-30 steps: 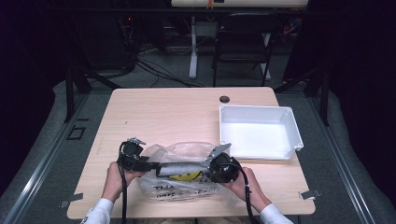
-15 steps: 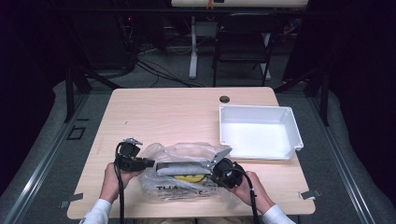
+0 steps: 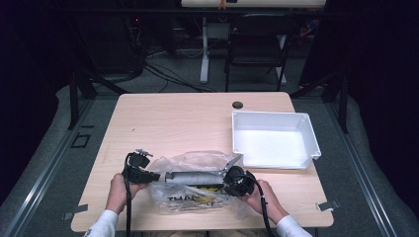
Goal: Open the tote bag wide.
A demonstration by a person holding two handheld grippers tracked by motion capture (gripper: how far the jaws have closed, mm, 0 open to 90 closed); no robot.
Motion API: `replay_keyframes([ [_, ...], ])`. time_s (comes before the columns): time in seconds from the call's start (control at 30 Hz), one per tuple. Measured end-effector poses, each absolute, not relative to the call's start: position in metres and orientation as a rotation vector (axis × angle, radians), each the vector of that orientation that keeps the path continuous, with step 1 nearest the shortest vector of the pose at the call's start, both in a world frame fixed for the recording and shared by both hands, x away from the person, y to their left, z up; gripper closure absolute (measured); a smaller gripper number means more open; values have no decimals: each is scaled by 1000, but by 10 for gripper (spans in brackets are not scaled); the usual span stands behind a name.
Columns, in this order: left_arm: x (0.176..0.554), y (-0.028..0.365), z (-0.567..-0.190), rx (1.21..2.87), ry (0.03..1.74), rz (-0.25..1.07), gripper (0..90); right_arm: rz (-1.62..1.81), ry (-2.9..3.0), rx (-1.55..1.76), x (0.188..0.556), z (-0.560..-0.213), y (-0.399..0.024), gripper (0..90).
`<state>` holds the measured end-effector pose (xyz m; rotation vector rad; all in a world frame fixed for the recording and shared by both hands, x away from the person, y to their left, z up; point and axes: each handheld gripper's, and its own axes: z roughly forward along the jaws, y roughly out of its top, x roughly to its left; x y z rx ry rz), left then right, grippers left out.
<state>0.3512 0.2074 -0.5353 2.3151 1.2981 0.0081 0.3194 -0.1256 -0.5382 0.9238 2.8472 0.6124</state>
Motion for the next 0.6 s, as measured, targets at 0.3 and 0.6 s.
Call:
replay_keyframes([
  [0.3,357,210,-546,2333,1346,-22,872,577,2855,979,323,-540,-129,900],
  [0.6,357,213,-541,2327,1334,5,775,616,2883,950,322,-533,-132,760],
])
